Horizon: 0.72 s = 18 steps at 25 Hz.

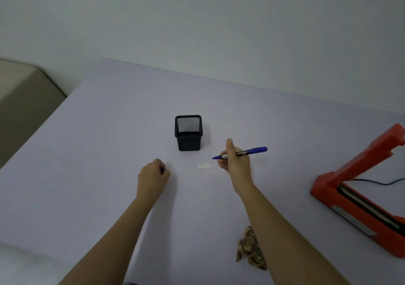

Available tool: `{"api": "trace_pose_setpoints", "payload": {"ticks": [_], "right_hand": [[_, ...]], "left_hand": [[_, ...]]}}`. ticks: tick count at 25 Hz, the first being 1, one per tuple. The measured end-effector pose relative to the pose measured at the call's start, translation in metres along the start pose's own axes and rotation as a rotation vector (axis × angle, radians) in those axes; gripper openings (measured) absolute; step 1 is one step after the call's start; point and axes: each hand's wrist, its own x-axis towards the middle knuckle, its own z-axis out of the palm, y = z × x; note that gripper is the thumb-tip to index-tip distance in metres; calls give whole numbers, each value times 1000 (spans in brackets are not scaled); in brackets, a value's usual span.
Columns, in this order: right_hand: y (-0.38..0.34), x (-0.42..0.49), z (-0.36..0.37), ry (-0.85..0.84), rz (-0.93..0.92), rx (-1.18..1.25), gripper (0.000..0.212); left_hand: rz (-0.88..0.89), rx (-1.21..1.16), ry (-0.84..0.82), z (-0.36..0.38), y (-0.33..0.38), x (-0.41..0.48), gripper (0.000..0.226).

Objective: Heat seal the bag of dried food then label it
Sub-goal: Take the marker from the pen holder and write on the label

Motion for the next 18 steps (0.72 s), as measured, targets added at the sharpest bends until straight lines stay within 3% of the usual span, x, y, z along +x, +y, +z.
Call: {"api": "trace_pose_setpoints", "payload": {"ticks": [3, 6, 9, 11, 12, 14, 16, 18], "right_hand": [[13, -8, 4, 23, -175, -32, 36], [34, 1, 16, 89, -230, -83, 37], [51, 15, 26, 162, -278, -113, 38], [60, 20, 30, 196, -349, -152, 39], [63, 22, 32, 200, -381, -172, 40], [68, 29, 36, 195, -419, -208, 41], [72, 38, 38, 177, -483, -251, 42], [76, 46, 39, 162, -565, -317, 46]], "left_hand": [[77, 99, -40, -5, 0, 15, 10], [85, 116, -82, -1, -9, 18, 18], [75, -13, 100, -3, -10, 11, 47], [274, -84, 245, 2, -4, 0, 35], [408, -65, 240, 9, 0, -3, 28], [577, -28, 86, 28, 4, 2, 27], [552, -39, -80, 46, 12, 14, 31], [520, -52, -122, 59, 17, 26, 40]]}}
